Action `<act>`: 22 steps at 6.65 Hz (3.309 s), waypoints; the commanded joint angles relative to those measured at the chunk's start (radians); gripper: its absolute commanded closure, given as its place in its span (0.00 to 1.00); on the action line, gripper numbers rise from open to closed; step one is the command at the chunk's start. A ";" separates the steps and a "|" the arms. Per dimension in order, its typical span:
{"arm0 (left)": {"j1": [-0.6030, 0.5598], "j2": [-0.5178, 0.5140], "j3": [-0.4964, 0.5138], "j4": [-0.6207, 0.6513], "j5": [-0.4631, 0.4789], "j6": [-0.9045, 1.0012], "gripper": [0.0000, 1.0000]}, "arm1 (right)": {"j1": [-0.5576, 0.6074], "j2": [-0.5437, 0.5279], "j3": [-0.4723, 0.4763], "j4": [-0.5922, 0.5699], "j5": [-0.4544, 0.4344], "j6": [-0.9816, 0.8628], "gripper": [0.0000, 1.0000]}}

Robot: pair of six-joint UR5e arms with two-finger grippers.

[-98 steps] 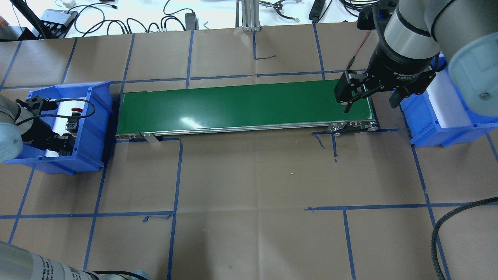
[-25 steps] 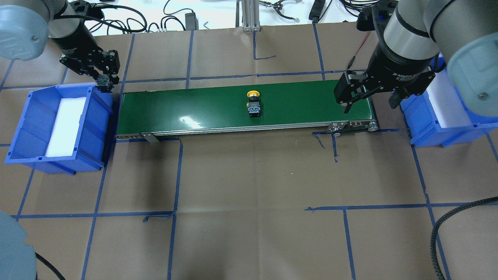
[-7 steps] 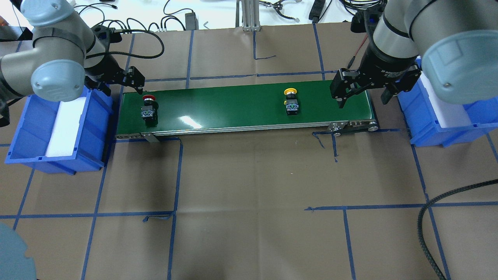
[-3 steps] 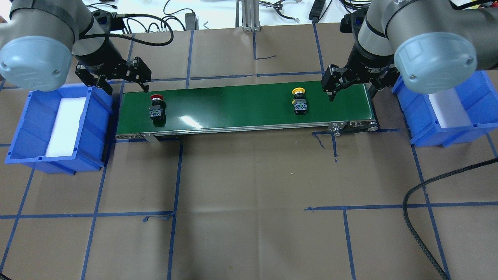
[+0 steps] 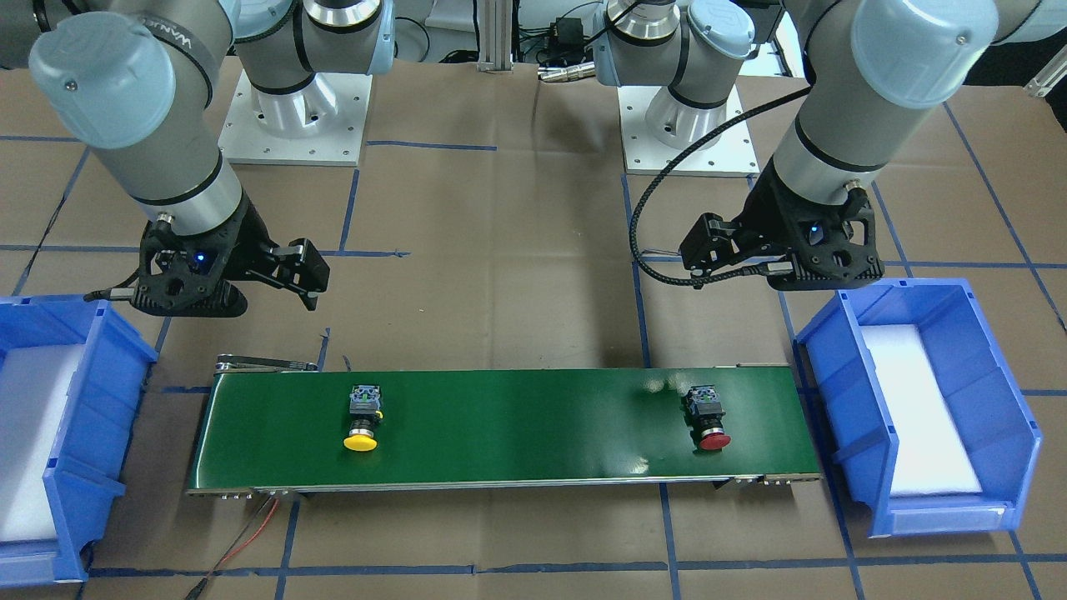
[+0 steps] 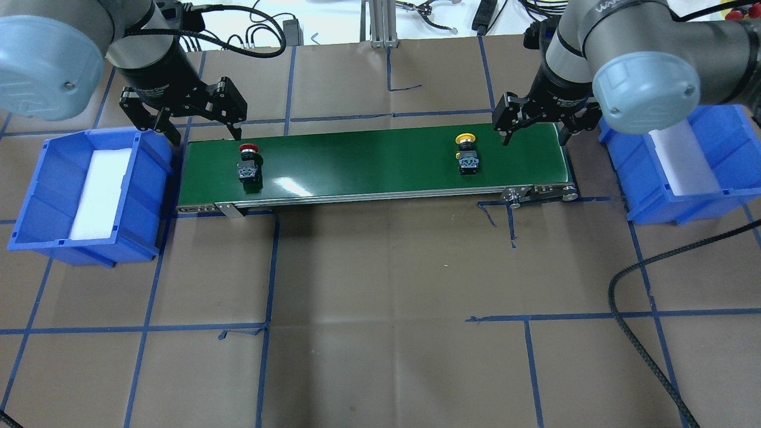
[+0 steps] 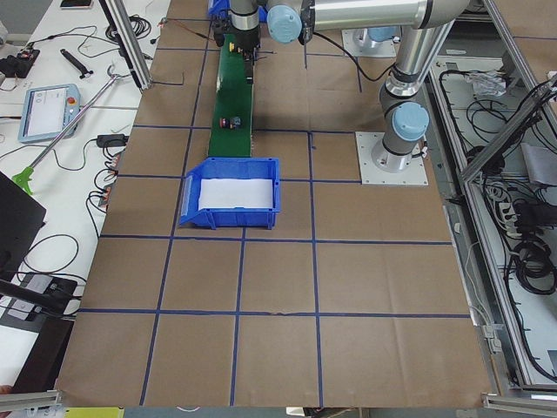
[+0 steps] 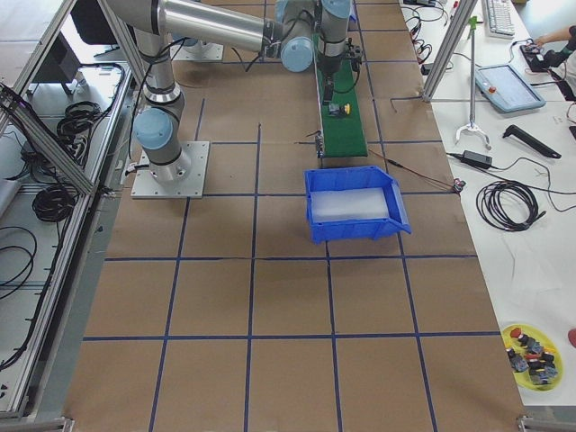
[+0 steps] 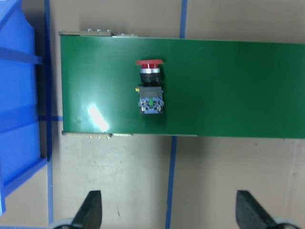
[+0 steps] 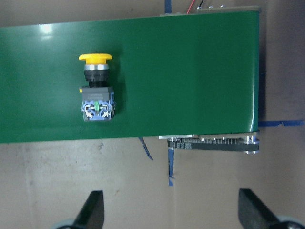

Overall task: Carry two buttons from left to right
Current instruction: 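Lower the right gripper onto the arriving yellow button on the belt, then grasp the yellow button with the right gripper and lift it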

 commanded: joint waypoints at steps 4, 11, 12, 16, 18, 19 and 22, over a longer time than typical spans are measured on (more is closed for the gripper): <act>-0.009 0.024 -0.007 -0.010 -0.003 0.002 0.00 | 0.001 0.153 -0.001 -0.206 0.059 0.028 0.00; -0.007 0.029 -0.009 -0.006 0.000 0.008 0.00 | 0.004 0.228 0.036 -0.201 0.045 0.014 0.37; -0.007 0.029 -0.009 -0.006 0.000 0.006 0.00 | 0.002 0.227 0.024 -0.178 0.046 0.011 0.92; -0.007 0.029 -0.009 -0.006 -0.002 0.006 0.00 | -0.022 0.202 -0.067 -0.088 -0.045 -0.046 0.94; -0.007 0.029 -0.009 -0.006 -0.002 0.008 0.00 | -0.175 0.117 -0.171 0.074 -0.041 -0.186 0.94; -0.007 0.029 -0.009 -0.006 0.000 0.006 0.00 | -0.274 0.106 -0.237 0.152 -0.035 -0.349 0.94; -0.007 0.032 -0.009 -0.006 -0.002 0.006 0.00 | -0.473 0.139 -0.231 0.167 -0.029 -0.741 0.94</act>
